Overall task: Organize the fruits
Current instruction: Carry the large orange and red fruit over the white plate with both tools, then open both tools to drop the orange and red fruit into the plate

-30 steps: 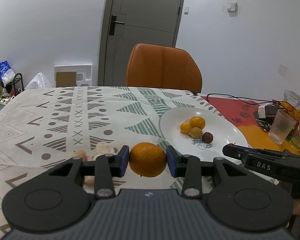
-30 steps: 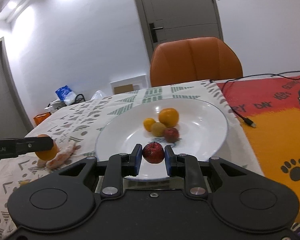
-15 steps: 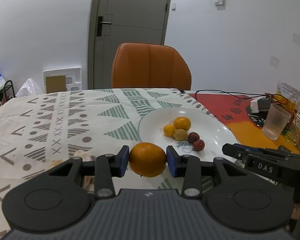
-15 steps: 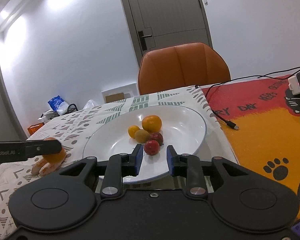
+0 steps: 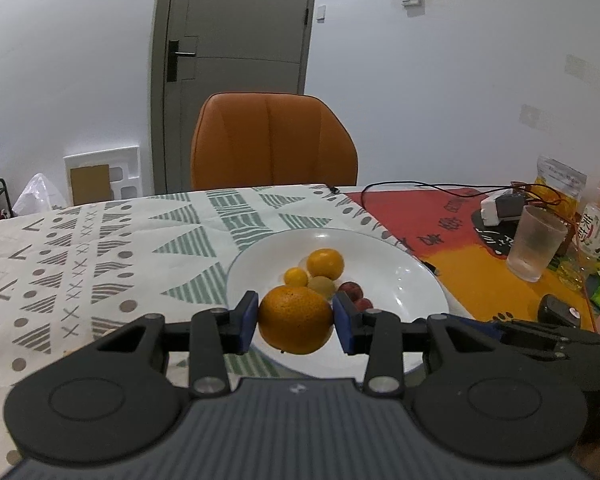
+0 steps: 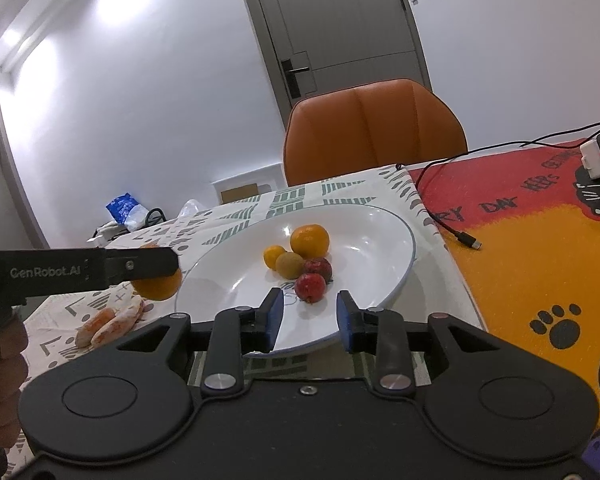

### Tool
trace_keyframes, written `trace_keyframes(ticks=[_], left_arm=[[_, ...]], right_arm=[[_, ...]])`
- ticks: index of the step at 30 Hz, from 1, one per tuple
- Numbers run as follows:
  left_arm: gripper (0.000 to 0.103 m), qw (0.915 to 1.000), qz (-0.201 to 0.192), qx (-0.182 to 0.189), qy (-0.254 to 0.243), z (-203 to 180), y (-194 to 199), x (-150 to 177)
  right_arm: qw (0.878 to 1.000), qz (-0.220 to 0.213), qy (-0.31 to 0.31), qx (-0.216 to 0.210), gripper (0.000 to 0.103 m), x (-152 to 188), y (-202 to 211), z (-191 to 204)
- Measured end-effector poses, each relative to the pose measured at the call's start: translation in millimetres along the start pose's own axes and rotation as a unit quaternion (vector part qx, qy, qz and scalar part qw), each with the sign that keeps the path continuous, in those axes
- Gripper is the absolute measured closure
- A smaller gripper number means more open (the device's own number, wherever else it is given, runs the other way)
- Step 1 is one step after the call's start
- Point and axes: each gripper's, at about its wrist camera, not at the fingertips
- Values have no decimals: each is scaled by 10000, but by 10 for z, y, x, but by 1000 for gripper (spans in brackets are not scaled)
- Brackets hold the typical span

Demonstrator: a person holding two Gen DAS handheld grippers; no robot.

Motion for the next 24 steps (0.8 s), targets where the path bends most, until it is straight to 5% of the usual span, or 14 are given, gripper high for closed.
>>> trace_keyframes(ticks=[9,24], left_arm=[[60,9998,-80,-181,-38,72,60,-4],[30,9977,-75,-666,116,418,343,82]], right_arm=[[10000,26,8,-56,72,10,-7,21],[9997,63,94,-215,51,18,-11,198]])
Point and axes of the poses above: each gripper's, at about its wrist camera, not at the fingertips, and y roughly against the way its jaws point, z to its left, x to its underside, and after that the axes turned 7 degrees about -z, right-handed
